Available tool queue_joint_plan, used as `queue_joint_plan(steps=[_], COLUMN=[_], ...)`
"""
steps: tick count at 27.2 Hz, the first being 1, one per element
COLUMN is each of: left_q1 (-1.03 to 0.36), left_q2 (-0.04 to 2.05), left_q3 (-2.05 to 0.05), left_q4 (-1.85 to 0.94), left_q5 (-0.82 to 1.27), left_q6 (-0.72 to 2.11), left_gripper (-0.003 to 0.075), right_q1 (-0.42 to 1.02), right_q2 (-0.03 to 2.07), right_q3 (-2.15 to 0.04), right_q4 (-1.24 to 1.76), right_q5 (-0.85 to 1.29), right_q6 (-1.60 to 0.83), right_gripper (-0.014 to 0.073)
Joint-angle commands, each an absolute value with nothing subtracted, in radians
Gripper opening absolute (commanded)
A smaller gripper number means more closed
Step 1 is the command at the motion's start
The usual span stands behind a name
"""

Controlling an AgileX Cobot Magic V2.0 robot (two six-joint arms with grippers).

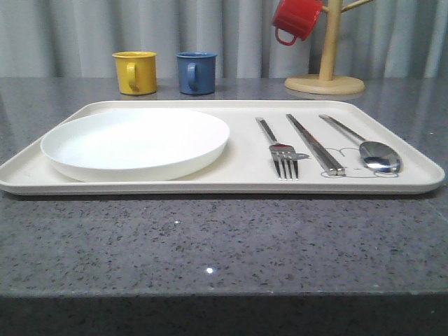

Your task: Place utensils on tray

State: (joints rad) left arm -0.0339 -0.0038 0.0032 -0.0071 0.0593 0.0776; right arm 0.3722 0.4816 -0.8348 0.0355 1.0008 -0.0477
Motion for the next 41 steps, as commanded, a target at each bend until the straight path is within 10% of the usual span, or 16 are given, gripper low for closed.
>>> queue_joint_plan(steps=[1,33,41], left_q1=[-0.032,-0.034,-0.034], left_q2=[-0.028,-0.028,-0.028], left_q3=[0.004,0.004,0.004], left_q4=[-0.014,-0.014,-0.014], left_q5=[0.009,0.013,0.011], left_q6=[0.070,0.070,0.070], left_gripper=[-0.0018,-0.0018,-0.0018], right_q1=[0.375,0.374,0.127], right_q2=[0.488,0.458,0.136], right_q3=[-0.857,-0.836,-0.444], right_q4=[0.032,0.022,-0.010], right_q5=[0.933,0.911,0.486], right_q6=[-0.048,-0.048,-0.048], right_gripper=[-0.0069,-0.0069,-0.0069])
